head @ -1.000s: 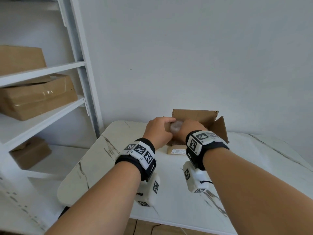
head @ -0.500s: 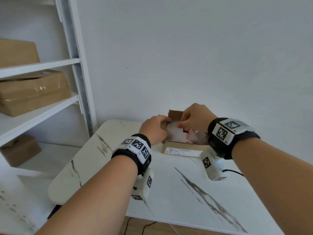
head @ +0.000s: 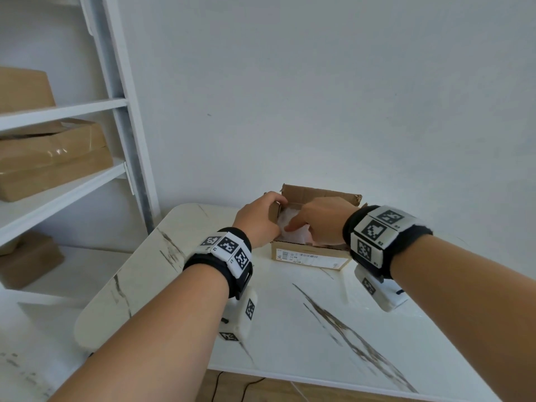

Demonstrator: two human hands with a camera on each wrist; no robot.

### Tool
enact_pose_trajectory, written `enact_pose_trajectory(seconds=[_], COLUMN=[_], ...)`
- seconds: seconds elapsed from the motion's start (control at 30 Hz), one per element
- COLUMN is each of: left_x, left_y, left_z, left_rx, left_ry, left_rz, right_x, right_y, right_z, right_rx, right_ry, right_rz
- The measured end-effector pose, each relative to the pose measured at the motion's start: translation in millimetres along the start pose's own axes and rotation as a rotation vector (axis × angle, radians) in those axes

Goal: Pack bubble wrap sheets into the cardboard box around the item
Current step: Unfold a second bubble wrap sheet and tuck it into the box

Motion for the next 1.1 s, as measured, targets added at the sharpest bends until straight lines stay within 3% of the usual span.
enact_pose_trajectory(seconds=[0.27, 0.4, 0.5, 0.63, 0.7, 0.93, 1.0, 1.1], left_x=[-1.3, -1.4, -0.4, 0.0, 1.4, 1.7, 1.9, 1.0], left_y=[4.1, 5.9, 3.9, 1.4, 1.6, 0.9, 0.7, -0.6], left_z=[-2.4, -2.5, -2.5, -0.3, -1.2, -4.2, -4.9, -5.7], left_rx=[0.012, 0.01, 0.002, -0.017, -0.022, -0.029, -0.028, -0.028], left_ry=[0.039, 0.041, 0.018, 0.002, -0.009, -0.036, -0.046, -0.054], left_rz=[-0.002, 0.009, 0.023, 0.01, 0.006, 0.011, 0.011, -0.01], right_x=[22.2, 28.5, 19.6, -4.8, -4.7, 32.1, 27.3, -3.0], right_y=[-23.1, -29.2, -22.4, -10.9, -2.6, -17.5, -15.7, -1.5], right_z=[-0.5, 13.5, 1.2, -29.2, -29.2, -4.1, -10.2, -38.9], right_rx=[0.221, 0.177, 0.217, 0.179, 0.159, 0.153, 0.165, 0.26], right_ry=[-0.046, -0.053, -0.295, -0.434, -0.441, -0.242, -0.301, -0.47], right_rz=[0.201, 0.278, 0.183, -0.114, -0.112, 0.181, 0.159, -0.094])
Point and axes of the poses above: each hand's wrist, its own y-axis away from the middle knuckle, its own x-axis out of the palm, z = x × y, the point moved 7 cm from there along -y, towards the middle knuckle, and after that the axes turned 7 degrees about -y, right-handed, at the moved point
